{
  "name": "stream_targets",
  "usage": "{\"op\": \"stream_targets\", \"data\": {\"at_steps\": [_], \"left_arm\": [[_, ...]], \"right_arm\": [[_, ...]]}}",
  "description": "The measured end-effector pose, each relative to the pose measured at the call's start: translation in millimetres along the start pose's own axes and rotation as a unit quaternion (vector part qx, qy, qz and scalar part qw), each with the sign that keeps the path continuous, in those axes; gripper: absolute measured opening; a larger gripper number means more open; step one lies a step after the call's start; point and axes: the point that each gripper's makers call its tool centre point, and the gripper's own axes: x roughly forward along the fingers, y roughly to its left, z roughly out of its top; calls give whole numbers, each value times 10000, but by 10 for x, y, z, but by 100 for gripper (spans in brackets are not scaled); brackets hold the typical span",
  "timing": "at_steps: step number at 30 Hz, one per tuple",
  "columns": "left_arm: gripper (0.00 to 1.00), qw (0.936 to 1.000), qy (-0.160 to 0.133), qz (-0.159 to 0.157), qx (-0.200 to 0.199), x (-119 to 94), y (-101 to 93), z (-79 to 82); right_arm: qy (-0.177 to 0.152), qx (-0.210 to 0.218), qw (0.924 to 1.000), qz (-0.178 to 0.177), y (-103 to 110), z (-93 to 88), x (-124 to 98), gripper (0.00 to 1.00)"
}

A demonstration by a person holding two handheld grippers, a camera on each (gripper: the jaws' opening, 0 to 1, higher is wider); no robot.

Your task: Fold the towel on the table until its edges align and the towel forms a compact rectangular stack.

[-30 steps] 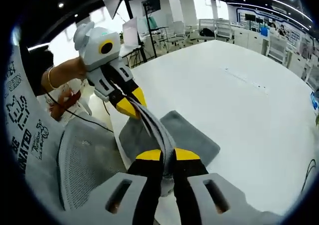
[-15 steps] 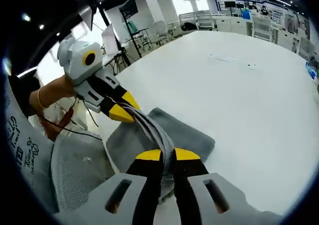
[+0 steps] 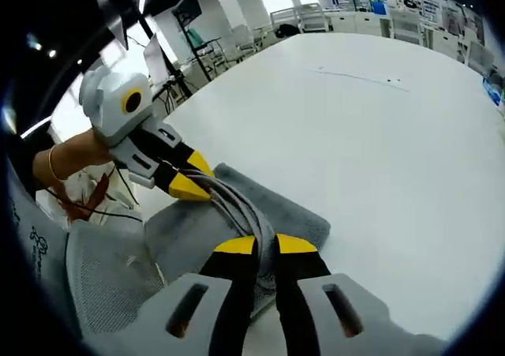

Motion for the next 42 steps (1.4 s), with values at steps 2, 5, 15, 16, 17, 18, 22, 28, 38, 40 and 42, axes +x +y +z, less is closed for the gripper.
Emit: {"op": "stream_targets", "data": {"at_steps": [2, 5, 15, 16, 17, 18, 22, 28, 38, 40, 42], "left_arm": [[11, 10000, 11, 12, -11, 21, 17, -3], [13, 10000, -12, 55, -35, 39, 51, -4], [20, 9982, -230, 421, -358, -46, 301, 22], [21, 9981, -220, 460, -349, -51, 311, 17], [20, 9978, -210, 533, -323, -61, 333, 12], [20, 9974, -245, 616, -294, -81, 358, 19], [20, 9921, -759, 883, -457, -191, 438, 159], [23, 9898, -815, 1066, -479, -290, 501, 170], [28, 9865, -1115, 1078, -516, -436, 408, 197], [29, 9863, -1118, 1081, -554, -459, 388, 170], [31, 9864, -1088, 1102, -550, -468, 371, 129]], "right_arm": [[-23, 109, 9999, -24, -39, -10, 17, 6], [-99, 260, 9996, -55, -92, -19, 30, 7], [-233, 71, 9996, -155, -160, 7, 60, 11], [-264, 75, 9994, -194, -174, 18, 59, 13], [-331, 69, 9990, -275, -201, 44, 55, 14], [-376, 68, 9988, -316, -215, 59, 47, 14], [-542, 152, 9974, -460, -288, 137, -6, 16], [-733, 244, 9955, -544, -366, 220, -93, 18], [-903, 167, 9932, -721, -371, 209, -256, 28], [-913, 188, 9931, -710, -359, 184, -278, 29], [-916, 205, 9933, -679, -327, 154, -298, 30]]}}
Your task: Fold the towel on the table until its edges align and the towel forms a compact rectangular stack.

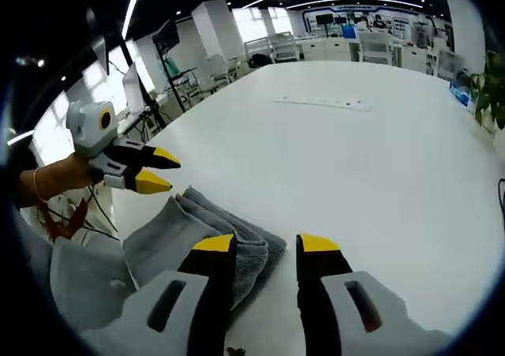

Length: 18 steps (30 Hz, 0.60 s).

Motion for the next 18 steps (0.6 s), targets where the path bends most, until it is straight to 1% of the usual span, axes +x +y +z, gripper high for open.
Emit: {"op": "stream_targets", "data": {"at_steps": [1, 2, 5, 9, 11, 13, 15, 18], "left_arm": [[33, 10000, -19, 11, 8, -16, -7, -15], [34, 9999, -105, 25, 23, -43, -20, -17], [35, 9998, -197, -32, 35, -120, -94, -49], [37, 9999, -113, -92, 77, -169, -163, -150], [38, 9999, -82, -87, 2, -204, -188, -194], [38, 9998, -68, -88, -161, -224, -207, -248], [38, 9998, -47, -73, -196, -245, -233, -285], [39, 9997, 45, -48, -249, -269, -263, -389]], "right_arm": [[-10, -3, 10000, 7, 10, -10, -14, 30], [-20, -5, 10000, 6, 21, -27, -35, 31], [-57, -3, 10000, 37, 55, -72, -83, 32], [-44, 39, 10000, 54, 85, -156, -131, 34], [-60, 116, 9999, 55, 95, -196, -154, 35], [-67, 188, 9998, 70, 115, -238, -172, 35], [-49, 195, 9998, 73, 137, -292, -189, 35], [-5, 193, 9998, 89, 174, -368, -214, 35]]}}
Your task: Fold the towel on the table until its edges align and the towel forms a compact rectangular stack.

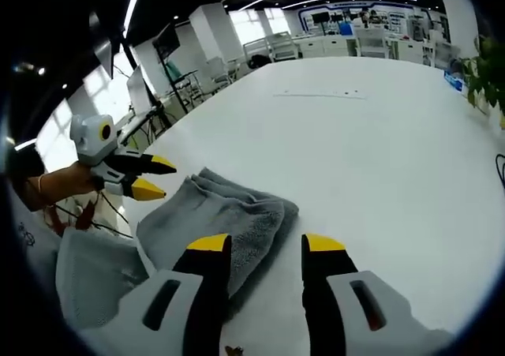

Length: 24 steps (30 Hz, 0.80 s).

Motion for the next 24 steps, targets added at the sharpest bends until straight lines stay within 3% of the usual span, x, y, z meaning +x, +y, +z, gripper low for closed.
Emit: {"op": "stream_targets", "data": {"at_steps": [8, 15, 24], "left_arm": [[39, 9998, 146, -104, -120, -63, -151, -203], [40, 9994, 203, -243, -164, -129, -308, -276], [38, 9985, 208, 62, -503, -73, -159, -345]], "right_arm": [[71, 63, 9999, 104, 141, -205, -47, 35], [195, 55, 9995, 260, 260, -393, -68, 36], [218, 150, 9993, 265, 303, -440, -49, 34]]}}
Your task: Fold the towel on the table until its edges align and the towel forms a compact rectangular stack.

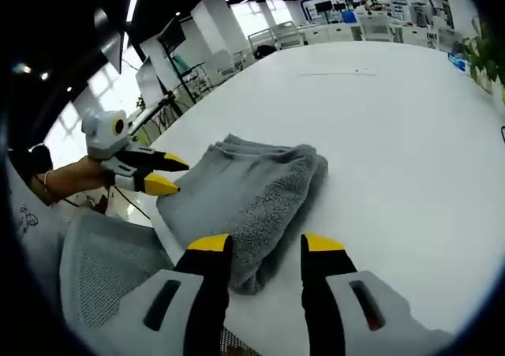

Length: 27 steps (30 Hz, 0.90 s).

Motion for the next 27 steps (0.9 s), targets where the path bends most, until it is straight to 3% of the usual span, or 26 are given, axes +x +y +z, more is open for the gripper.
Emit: {"op": "stream_targets", "data": {"at_steps": [6, 19, 22, 27], "left_arm": [[38, 9999, 48, 53, 118, 90, 52, 37], [32, 9993, 320, -180, 119, 261, 30, -67], [25, 9979, 460, -356, -269, 292, -30, -131], [24, 9975, 503, -362, -330, 345, 12, -139]], "right_arm": [[30, -10, 10000, -18, -28, 27, 65, 34], [215, 212, 9995, 29, -45, -77, 232, 32], [222, 244, 9993, 149, 4, -80, 262, 27], [240, 184, 9995, 110, -16, -102, 306, 26]]}}
